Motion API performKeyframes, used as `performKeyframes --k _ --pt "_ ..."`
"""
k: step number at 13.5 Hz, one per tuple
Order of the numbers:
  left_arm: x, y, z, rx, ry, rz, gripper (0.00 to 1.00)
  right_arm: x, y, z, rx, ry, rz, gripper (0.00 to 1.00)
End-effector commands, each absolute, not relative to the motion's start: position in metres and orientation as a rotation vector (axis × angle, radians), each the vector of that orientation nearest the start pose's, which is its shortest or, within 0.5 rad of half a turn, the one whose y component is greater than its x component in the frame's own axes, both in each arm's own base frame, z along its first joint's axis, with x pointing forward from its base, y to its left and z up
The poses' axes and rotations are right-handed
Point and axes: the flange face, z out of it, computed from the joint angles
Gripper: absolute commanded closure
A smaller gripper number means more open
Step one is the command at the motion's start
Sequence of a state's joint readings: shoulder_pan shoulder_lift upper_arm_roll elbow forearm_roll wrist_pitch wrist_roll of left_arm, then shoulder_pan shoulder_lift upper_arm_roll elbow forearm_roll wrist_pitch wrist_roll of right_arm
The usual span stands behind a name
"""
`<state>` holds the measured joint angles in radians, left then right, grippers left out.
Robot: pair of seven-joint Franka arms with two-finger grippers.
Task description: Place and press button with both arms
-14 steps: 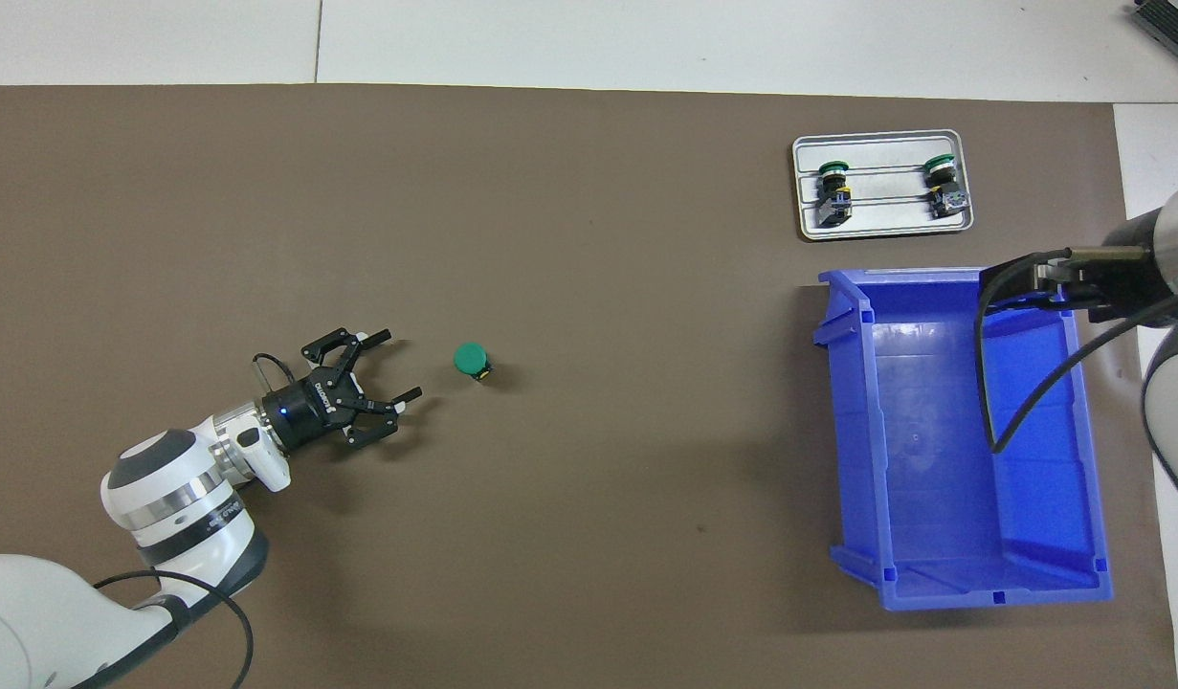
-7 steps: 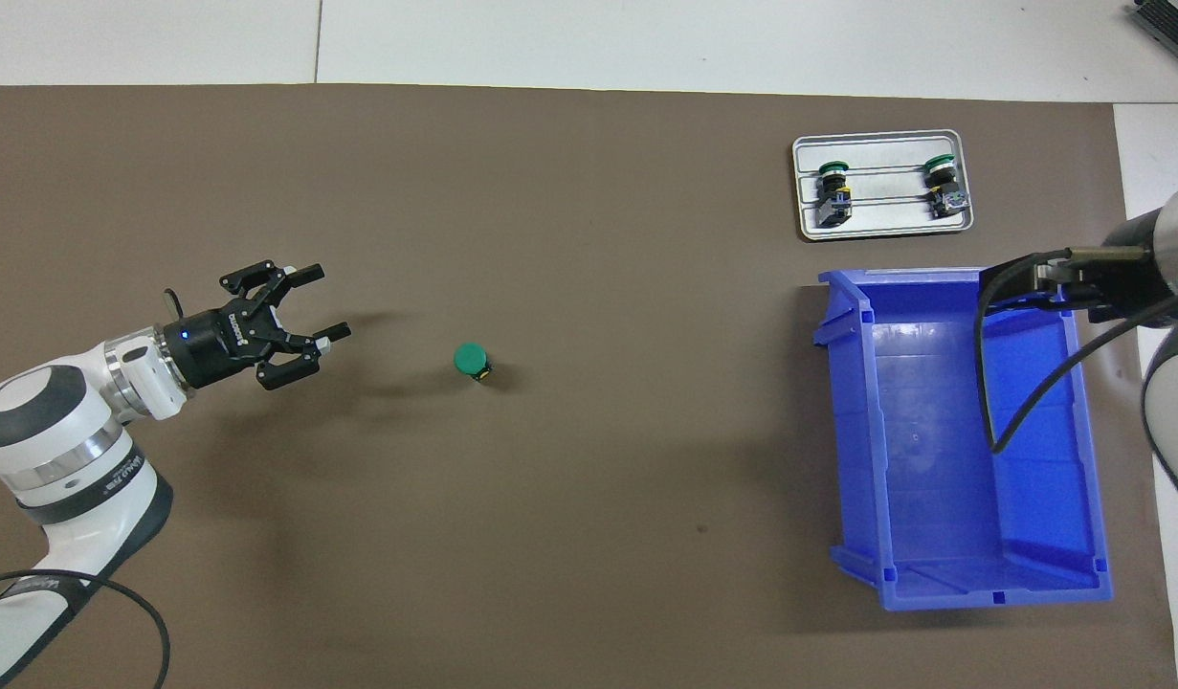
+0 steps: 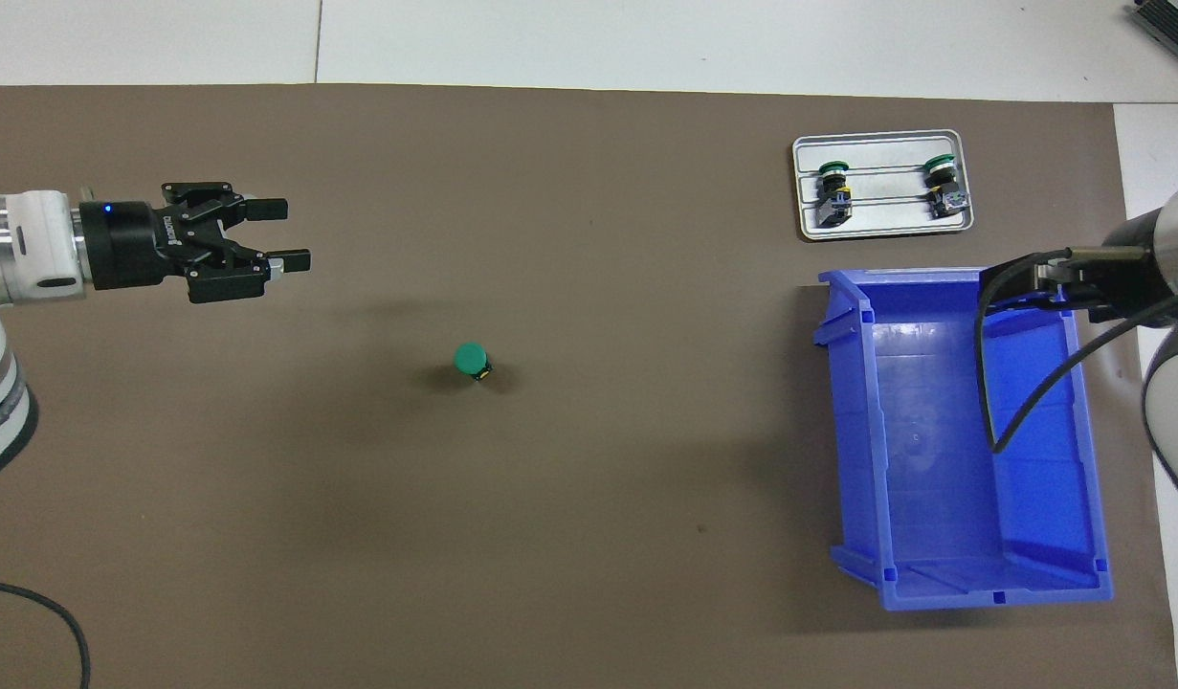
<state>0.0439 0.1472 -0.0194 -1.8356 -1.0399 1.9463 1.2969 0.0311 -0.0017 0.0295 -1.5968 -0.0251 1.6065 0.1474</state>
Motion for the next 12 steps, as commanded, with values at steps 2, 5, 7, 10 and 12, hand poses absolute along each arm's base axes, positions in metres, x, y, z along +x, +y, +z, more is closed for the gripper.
performKeyframes --k 2,5,7,10,12 --pt "0.619 -0.102 0.526 2.289 -0.954 0.453 0.27 0.555 0.029 0.616 -3.164 0.111 -0.008 0.0" --pt "0.607 -0.165 0.529 2.516 -0.885 0.272 0.39 0.555 0.029 0.616 -3.164 0.111 -0.008 0.0" --pt "0.593 -0.211 0.519 2.667 -0.882 0.209 0.52 0.555 0.029 0.616 -3.164 0.111 -0.008 0.0" --pt "0.569 -0.256 0.508 2.849 -0.865 0.158 0.64 0.555 0.028 0.616 -3.164 0.113 -0.008 0.0" --pt "0.56 -0.263 0.496 2.9 -0.818 0.122 0.75 0.555 0.029 0.616 -3.164 0.111 -0.008 0.0"
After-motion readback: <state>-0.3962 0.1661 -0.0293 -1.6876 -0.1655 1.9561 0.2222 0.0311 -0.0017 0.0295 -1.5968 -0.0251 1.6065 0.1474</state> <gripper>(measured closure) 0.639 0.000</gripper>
